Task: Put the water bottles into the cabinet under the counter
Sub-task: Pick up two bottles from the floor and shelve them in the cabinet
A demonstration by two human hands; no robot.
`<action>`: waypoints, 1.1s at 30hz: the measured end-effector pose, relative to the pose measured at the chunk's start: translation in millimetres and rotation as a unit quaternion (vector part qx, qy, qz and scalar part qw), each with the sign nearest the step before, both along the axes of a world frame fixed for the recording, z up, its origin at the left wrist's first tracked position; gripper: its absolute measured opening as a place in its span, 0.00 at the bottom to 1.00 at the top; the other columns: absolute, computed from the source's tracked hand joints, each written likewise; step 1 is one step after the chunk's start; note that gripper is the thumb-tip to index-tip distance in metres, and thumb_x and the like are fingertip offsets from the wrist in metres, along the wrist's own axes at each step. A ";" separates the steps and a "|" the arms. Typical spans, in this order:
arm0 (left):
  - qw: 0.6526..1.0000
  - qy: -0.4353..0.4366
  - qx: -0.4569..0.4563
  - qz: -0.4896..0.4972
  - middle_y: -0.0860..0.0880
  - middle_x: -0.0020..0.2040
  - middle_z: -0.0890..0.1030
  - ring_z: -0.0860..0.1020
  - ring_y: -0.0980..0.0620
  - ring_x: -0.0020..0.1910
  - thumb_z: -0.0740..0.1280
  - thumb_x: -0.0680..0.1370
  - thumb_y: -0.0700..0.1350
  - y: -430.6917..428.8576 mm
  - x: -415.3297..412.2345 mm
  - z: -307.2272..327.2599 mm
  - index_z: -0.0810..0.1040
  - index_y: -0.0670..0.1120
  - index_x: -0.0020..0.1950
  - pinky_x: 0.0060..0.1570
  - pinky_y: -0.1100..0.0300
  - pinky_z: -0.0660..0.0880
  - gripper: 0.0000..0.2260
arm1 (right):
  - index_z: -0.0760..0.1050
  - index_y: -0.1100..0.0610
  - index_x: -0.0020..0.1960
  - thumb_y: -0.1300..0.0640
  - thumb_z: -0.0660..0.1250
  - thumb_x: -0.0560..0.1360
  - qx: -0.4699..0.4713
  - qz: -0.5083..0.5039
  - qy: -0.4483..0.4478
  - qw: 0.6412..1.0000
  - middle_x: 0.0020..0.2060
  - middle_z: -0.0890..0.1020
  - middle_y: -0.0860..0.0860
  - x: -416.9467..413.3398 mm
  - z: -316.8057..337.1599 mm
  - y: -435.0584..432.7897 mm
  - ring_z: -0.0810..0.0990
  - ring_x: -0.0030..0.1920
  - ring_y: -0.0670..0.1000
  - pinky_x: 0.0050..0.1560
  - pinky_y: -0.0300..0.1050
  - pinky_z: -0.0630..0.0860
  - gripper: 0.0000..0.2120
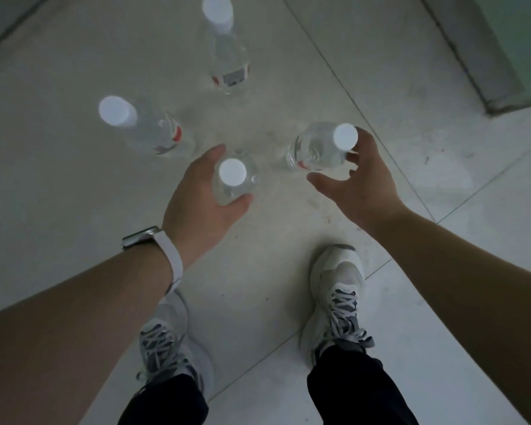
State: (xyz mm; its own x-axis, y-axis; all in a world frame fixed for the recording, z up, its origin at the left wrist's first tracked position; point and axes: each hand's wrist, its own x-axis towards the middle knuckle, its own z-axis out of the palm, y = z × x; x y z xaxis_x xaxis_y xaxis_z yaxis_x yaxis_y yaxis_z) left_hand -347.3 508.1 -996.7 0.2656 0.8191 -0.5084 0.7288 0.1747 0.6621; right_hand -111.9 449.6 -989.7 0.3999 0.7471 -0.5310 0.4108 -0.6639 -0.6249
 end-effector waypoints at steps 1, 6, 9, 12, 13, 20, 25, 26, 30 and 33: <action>1.000 -0.004 0.010 0.004 0.50 0.73 0.71 0.70 0.50 0.71 0.77 0.72 0.50 1.6 2.9 -5.4 0.65 0.50 0.77 0.71 0.53 0.68 0.36 | 0.62 0.45 0.71 0.48 0.78 0.68 0.004 -0.001 0.001 1.000 0.61 0.73 0.37 0.7 -5.1 2.2 0.73 0.62 0.41 0.58 0.35 0.70 0.38; 0.999 -0.027 0.032 0.025 0.53 0.64 0.75 0.76 0.52 0.62 0.80 0.70 0.49 1.2 5.0 -21.5 0.65 0.51 0.75 0.63 0.57 0.72 0.38 | 0.65 0.45 0.66 0.49 0.79 0.68 0.027 -0.010 -0.004 1.000 0.49 0.73 0.32 -1.7 -19.2 16.2 0.73 0.49 0.30 0.48 0.29 0.72 0.33; 0.998 -0.023 0.051 0.022 0.53 0.56 0.78 0.78 0.52 0.53 0.80 0.70 0.49 1.5 6.1 -23.3 0.70 0.48 0.68 0.51 0.63 0.73 0.31 | 0.65 0.43 0.61 0.49 0.79 0.67 0.030 -0.012 -0.009 0.999 0.47 0.74 0.33 -1.9 -19.8 19.2 0.73 0.47 0.30 0.47 0.31 0.74 0.30; 0.998 -0.021 0.054 0.031 0.52 0.54 0.79 0.78 0.52 0.51 0.79 0.71 0.48 3.2 6.1 -15.4 0.71 0.47 0.65 0.48 0.63 0.71 0.27 | 0.66 0.45 0.62 0.49 0.79 0.67 0.020 -0.003 -0.011 1.000 0.49 0.75 0.38 -4.2 -12.1 19.0 0.75 0.48 0.39 0.44 0.31 0.73 0.30; 0.998 -0.018 0.051 0.039 0.52 0.54 0.79 0.78 0.52 0.52 0.79 0.71 0.48 2.6 5.1 -10.8 0.72 0.47 0.64 0.50 0.62 0.71 0.26 | 0.66 0.46 0.63 0.49 0.79 0.67 0.017 -0.001 -0.012 1.000 0.50 0.75 0.39 -4.6 -7.1 17.8 0.75 0.48 0.42 0.44 0.32 0.73 0.31; 0.994 0.011 0.031 0.103 0.55 0.55 0.78 0.79 0.47 0.56 0.80 0.70 0.50 3.1 -7.9 65.2 0.71 0.52 0.67 0.57 0.52 0.76 0.29 | 0.67 0.45 0.63 0.47 0.80 0.65 -0.006 0.014 -0.017 1.000 0.54 0.77 0.43 -2.3 67.6 13.2 0.76 0.54 0.49 0.53 0.48 0.77 0.32; 0.987 0.017 0.001 0.163 0.64 0.48 0.78 0.79 0.53 0.48 0.80 0.69 0.52 14.9 -21.3 155.6 0.70 0.60 0.59 0.48 0.60 0.72 0.25 | 0.65 0.43 0.59 0.48 0.80 0.66 -0.008 0.027 -0.014 0.999 0.53 0.77 0.43 -8.4 156.0 22.6 0.77 0.53 0.50 0.52 0.50 0.78 0.30; 0.984 0.015 0.002 0.175 0.65 0.47 0.78 0.79 0.56 0.46 0.80 0.69 0.52 17.5 -23.1 175.2 0.70 0.62 0.57 0.45 0.62 0.72 0.24 | 0.65 0.43 0.60 0.47 0.80 0.66 -0.005 0.029 -0.015 0.999 0.52 0.77 0.43 -9.7 175.4 25.7 0.77 0.53 0.50 0.51 0.50 0.78 0.30; 0.973 0.006 0.009 0.229 0.64 0.44 0.80 0.79 0.66 0.45 0.81 0.67 0.51 27.5 -28.7 256.1 0.73 0.62 0.53 0.40 0.70 0.71 0.22 | 0.65 0.41 0.58 0.46 0.80 0.65 0.013 0.040 -0.009 0.999 0.49 0.76 0.40 -17.7 255.8 42.8 0.77 0.52 0.49 0.48 0.47 0.78 0.29; 0.969 0.007 0.013 0.246 0.61 0.45 0.83 0.81 0.61 0.46 0.82 0.66 0.51 35.3 -33.9 319.5 0.75 0.56 0.55 0.41 0.69 0.72 0.23 | 0.68 0.45 0.62 0.45 0.79 0.64 0.035 0.050 -0.002 0.998 0.53 0.78 0.43 -24.8 322.7 60.8 0.77 0.55 0.50 0.52 0.49 0.77 0.31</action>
State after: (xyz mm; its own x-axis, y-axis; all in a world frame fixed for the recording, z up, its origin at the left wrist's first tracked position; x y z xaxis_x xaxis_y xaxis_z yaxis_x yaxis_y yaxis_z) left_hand -381.2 543.4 -677.2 -0.1679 0.8576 -0.4861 0.5704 0.4867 0.6617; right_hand -136.7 510.3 -667.1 0.3240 0.8180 -0.4753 0.4753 -0.5751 -0.6659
